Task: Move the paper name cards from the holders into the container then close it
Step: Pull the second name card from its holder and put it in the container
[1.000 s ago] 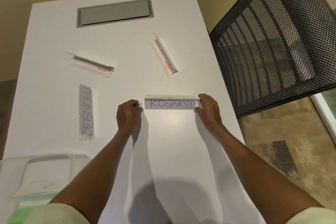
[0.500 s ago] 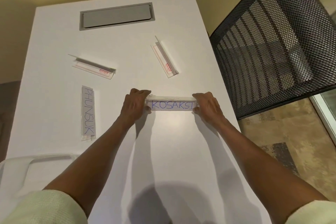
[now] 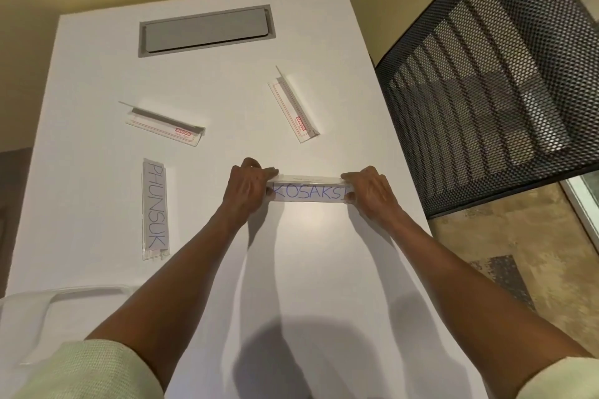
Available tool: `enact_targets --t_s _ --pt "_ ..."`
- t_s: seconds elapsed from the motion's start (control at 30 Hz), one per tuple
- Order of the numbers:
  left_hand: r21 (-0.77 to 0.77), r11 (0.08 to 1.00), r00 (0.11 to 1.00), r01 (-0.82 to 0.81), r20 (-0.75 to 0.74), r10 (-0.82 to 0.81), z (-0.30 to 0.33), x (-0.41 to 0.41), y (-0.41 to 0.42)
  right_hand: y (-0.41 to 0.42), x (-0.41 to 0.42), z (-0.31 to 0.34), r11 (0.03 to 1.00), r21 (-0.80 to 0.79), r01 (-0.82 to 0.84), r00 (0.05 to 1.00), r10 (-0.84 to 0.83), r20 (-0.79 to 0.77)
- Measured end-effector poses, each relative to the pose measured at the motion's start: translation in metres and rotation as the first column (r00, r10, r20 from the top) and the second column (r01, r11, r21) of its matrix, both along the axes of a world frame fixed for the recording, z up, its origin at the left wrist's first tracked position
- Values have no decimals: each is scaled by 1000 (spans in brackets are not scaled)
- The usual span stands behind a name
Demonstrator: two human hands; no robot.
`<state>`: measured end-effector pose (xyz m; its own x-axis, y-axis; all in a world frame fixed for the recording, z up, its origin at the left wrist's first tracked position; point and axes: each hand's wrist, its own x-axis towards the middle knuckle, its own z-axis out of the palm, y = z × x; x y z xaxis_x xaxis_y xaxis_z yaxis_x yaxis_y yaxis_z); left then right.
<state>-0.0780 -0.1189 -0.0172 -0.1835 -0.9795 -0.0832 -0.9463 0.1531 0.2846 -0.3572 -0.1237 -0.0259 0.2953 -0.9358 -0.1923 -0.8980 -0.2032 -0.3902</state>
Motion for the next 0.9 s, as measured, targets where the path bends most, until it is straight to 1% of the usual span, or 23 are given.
enact_targets --t_s 0.13,0.27,0.4,0.57,0.7,0.9 --pt "34 999 1000 6 22 -6 -1 -2 0 0 -1 1 999 16 30 999 -30 19" --pt "15 1000 1000 13 19 -13 -2 -3 2 0 0 3 1000 16 0 1000 0 -21" --pt "8 1000 999 23 39 -23 1 -4 3 4 -4 3 999 -32 -11 998 9 -56" --pt "15 1000 1000 15 9 -15 8 -2 7 5 -4 8 999 -37 -28 997 25 -75" --pt "32 999 999 -11 -31 12 20 5 12 4 2 20 999 -50 -15 999 13 -52" --pt "-52 999 999 -18 -35 16 50 23 31 8 21 50 995 -78 -64 996 59 -63"
